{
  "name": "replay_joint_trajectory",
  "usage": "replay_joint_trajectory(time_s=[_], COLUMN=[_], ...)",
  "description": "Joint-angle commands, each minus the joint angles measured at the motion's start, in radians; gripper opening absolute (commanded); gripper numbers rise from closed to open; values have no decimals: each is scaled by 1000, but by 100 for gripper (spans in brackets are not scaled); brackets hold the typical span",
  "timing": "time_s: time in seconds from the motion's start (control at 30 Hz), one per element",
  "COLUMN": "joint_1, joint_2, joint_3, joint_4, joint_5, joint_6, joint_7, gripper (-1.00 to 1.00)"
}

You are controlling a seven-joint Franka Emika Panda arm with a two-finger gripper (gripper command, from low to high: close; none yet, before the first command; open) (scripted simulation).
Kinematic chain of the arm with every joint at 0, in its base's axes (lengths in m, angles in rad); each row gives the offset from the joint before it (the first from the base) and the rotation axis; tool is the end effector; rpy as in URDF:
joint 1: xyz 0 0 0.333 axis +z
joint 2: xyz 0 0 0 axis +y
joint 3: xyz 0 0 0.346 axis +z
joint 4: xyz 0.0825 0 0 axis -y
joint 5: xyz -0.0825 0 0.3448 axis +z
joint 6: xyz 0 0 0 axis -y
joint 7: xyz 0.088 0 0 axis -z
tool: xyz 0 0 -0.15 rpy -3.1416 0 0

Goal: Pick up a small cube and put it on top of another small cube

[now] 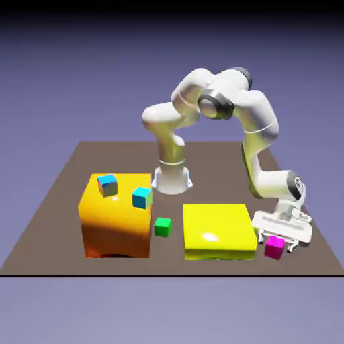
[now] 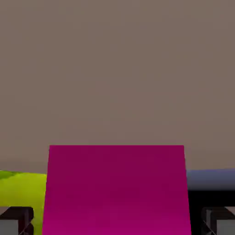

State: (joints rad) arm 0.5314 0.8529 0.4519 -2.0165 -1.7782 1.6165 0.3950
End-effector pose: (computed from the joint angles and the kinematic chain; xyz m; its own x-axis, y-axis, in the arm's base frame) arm 0.4204 0.3654 0.0983 0.1588 0.7208 -0.6747 0.5300 0.5143 0.6742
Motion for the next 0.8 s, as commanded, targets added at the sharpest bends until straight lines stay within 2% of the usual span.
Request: replay_joint_trajectory(time_s=[0.0, 0.07, 0.3, 0.4, 0.77], joint_1=[16, 35, 283, 341, -45], joint_2=[-36, -71, -230, -282, -605], joint_3=[32, 66, -166, -273, -652], joint_4=[-25, -61, -122, -106, -99], joint_5=[42, 129, 405, 506, 831], joint_6=[-25, -46, 71, 52, -180], joint_7=[-6, -33, 13, -31, -295], gripper=[-100, -100, -100, -100, -100])
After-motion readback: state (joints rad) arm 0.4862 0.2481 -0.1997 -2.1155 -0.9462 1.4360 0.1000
